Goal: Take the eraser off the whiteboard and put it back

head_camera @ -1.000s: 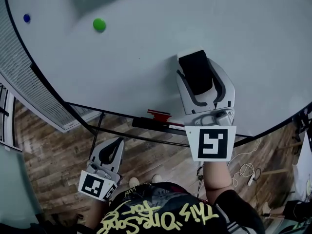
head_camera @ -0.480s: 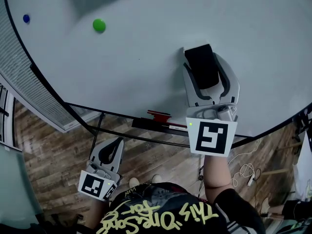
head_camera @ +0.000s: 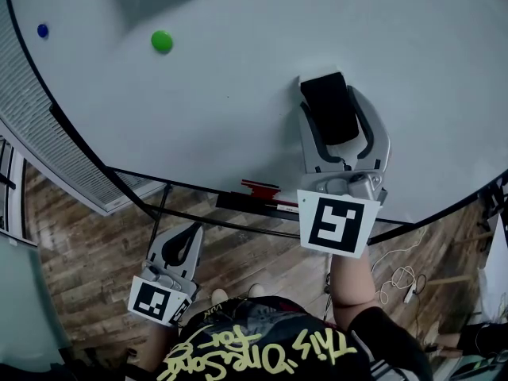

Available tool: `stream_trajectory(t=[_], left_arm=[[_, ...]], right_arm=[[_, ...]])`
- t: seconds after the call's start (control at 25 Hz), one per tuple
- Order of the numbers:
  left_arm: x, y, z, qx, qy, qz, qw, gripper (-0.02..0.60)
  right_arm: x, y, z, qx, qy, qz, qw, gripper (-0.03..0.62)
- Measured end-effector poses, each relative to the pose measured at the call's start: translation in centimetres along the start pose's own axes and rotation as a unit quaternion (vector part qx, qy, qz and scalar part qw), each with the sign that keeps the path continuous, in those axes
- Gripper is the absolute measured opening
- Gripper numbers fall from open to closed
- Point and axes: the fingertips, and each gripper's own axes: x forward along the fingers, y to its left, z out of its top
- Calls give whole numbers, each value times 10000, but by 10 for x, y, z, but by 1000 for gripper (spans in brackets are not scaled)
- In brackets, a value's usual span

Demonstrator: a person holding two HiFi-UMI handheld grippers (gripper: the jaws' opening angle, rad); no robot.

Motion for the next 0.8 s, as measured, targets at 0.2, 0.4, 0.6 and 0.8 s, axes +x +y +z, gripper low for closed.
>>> stream_trajectory(t=[0.2,0.4,0.6,0.8], left_arm=[[0,2,-1,-19,0,25,10000,6],[-2,4,1,-22,-18,54,10000,7],[-3,5,2,-16,-50,58,10000,8],[-4,6,3,-11,-50,72,10000,6]], right_arm=[[2,0,0,9,11,-89,10000,265],[2,1,2,47,-40,-87,9999,265],[2,2,4,99,-58,-143,9998,265],[2,1,4,102,-81,-181,9998,265]])
